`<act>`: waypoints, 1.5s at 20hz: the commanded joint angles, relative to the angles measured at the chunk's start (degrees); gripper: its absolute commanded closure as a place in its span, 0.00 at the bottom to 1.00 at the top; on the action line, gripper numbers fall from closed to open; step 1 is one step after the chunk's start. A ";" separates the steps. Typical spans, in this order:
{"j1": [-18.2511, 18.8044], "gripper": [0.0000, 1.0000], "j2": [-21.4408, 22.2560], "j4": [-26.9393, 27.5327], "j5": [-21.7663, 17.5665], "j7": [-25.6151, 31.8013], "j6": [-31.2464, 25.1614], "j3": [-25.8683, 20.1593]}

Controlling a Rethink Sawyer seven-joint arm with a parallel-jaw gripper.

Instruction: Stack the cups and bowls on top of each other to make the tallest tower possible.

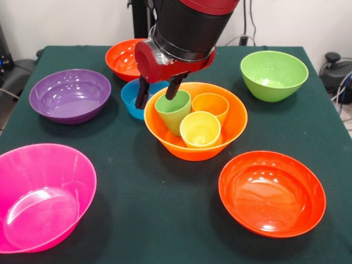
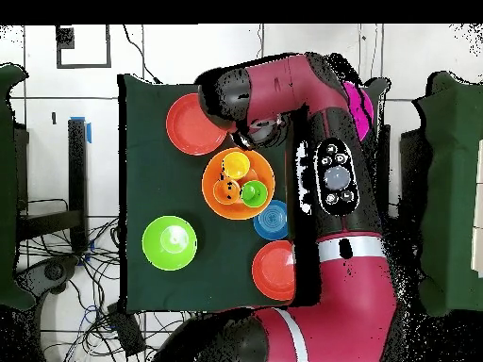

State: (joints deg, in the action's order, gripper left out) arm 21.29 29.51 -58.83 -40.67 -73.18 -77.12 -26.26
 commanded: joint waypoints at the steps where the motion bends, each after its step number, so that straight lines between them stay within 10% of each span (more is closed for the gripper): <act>1: -0.97 0.00 -2.91 -4.93 -3.50 10.57 2.94 0.26; 30: -2.10 0.00 -4.52 4.85 -3.04 17.44 -0.72 -3.76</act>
State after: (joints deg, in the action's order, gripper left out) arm 20.81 28.12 -57.18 -41.05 -73.18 -77.12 -26.37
